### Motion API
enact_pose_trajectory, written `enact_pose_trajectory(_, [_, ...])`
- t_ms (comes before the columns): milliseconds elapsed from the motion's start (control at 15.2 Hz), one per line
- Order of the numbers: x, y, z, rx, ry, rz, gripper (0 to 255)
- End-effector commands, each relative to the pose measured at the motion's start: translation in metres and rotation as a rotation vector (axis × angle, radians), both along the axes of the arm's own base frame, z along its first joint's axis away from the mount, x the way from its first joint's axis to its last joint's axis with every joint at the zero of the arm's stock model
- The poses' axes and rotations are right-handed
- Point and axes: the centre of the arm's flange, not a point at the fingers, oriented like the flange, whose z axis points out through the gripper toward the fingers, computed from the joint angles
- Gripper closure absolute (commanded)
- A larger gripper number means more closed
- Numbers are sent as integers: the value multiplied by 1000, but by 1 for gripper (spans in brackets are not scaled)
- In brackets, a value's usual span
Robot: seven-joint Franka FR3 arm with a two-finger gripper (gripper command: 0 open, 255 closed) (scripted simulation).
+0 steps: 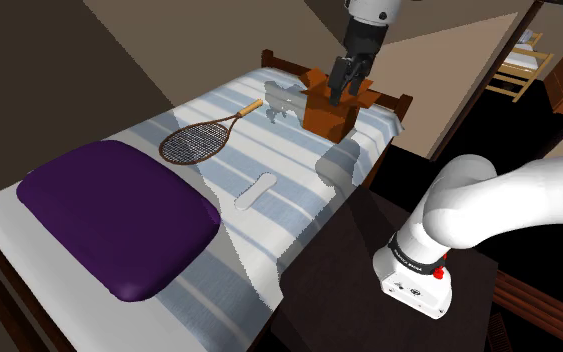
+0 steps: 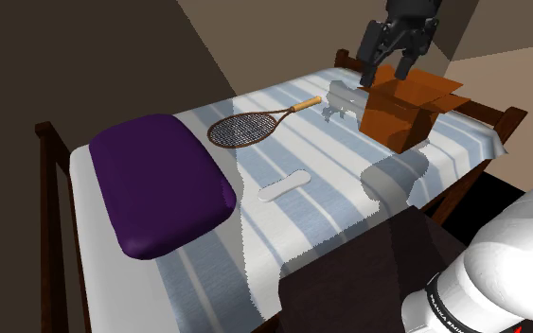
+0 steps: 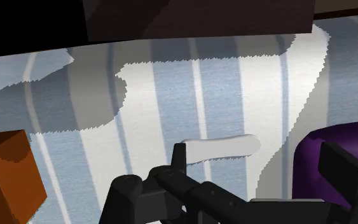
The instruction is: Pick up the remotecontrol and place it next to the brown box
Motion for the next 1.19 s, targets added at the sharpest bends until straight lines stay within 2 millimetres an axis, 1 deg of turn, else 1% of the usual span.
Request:
enact_pose_trajectory(0, [0,0,0,0,0,0,0])
enact_pose_trajectory(330, [25,29,-55,-4,10,-192,0])
enact_pose_trajectory(594, [48,47,-99,-8,18,-345,0])
enact_pose_trajectory(858, [74,62,-144,-11,26,-499,0])
enact_pose_trajectory(1122, [101,73,-189,-14,34,-653,0])
